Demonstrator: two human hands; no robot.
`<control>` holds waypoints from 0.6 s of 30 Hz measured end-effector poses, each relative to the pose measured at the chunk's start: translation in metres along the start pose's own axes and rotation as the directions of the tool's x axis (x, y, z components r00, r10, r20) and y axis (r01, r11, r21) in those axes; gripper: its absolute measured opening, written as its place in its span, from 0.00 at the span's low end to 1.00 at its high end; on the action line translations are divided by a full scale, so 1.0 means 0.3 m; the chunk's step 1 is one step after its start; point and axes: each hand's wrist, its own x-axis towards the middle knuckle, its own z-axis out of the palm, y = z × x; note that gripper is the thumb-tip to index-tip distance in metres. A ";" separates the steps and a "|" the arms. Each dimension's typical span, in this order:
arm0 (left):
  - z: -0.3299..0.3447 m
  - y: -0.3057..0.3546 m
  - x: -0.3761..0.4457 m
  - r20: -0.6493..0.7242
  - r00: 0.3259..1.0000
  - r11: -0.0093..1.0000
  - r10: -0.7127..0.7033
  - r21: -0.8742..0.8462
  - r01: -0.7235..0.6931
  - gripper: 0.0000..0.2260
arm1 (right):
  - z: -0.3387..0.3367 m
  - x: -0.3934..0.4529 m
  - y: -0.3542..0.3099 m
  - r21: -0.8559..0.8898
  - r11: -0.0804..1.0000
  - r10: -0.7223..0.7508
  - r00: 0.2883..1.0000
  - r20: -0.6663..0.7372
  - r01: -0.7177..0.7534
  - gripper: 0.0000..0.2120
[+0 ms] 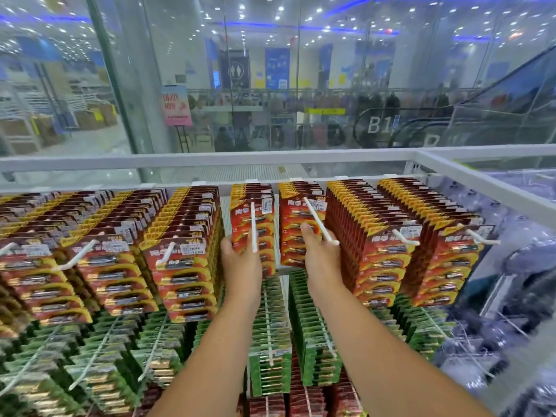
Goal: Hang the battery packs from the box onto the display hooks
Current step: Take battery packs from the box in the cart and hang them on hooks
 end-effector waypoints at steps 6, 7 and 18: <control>-0.006 -0.050 -0.005 -0.063 0.996 0.959 0.068 0.278 -0.047 0.24 | 0.011 -0.004 0.040 -0.105 0.993 -0.046 0.999 -0.027 0.043 0.24; -0.017 -0.063 -0.027 -0.044 0.995 0.942 0.091 0.329 -0.072 0.27 | 0.005 -0.024 0.049 -0.117 0.992 -0.056 0.998 -0.024 0.052 0.24; -0.277 -0.121 -0.335 0.238 0.971 0.910 -0.032 0.409 -0.070 0.20 | -0.197 -0.369 0.130 -0.295 0.955 0.073 0.982 0.175 -0.018 0.29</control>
